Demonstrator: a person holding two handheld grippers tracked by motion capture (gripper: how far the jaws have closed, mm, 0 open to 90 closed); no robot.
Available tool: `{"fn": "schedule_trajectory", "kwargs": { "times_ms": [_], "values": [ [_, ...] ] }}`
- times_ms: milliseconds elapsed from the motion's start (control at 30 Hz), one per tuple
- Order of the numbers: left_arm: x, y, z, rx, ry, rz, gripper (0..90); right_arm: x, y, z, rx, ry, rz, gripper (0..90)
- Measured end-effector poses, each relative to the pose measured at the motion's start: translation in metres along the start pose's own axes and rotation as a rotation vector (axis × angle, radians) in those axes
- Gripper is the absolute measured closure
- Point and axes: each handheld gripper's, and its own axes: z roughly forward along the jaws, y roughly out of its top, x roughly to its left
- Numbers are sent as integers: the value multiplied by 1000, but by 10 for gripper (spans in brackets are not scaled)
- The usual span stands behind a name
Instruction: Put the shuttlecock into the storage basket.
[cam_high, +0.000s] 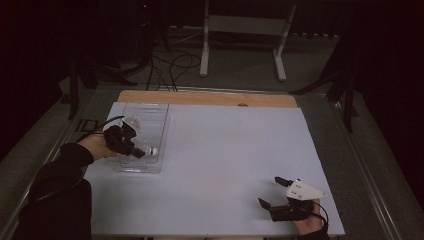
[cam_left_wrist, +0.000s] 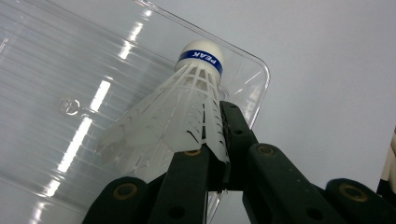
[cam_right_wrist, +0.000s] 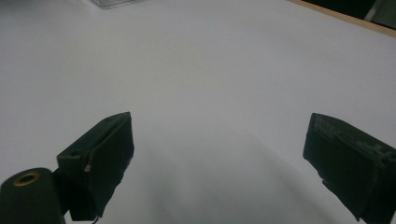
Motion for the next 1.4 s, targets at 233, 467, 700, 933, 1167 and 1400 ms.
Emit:
{"fn": "schedule_trajectory", "kwargs": {
  "times_ms": [233, 467, 700, 933, 1167, 1400],
  "values": [
    [0, 2, 4, 13, -5, 4, 897, 0, 0, 0, 5, -1, 0, 85],
    [2, 3, 9, 20, -10, -4, 896, 0, 0, 0, 7, 1, 2, 85],
    [3, 2, 12, 23, -6, -26, 890, 0, 0, 1, 14, 4, 2, 85],
    [6, 4, 14, 31, 53, -110, 618, 0, -1, 1, 14, 3, 3, 85],
    [8, 4, 12, 26, 141, -169, 273, 0, -1, 0, 11, 3, 2, 85],
    [6, 5, 6, 9, 158, -187, 63, 0, 0, 0, 14, 2, 1, 85]
  ]
}}
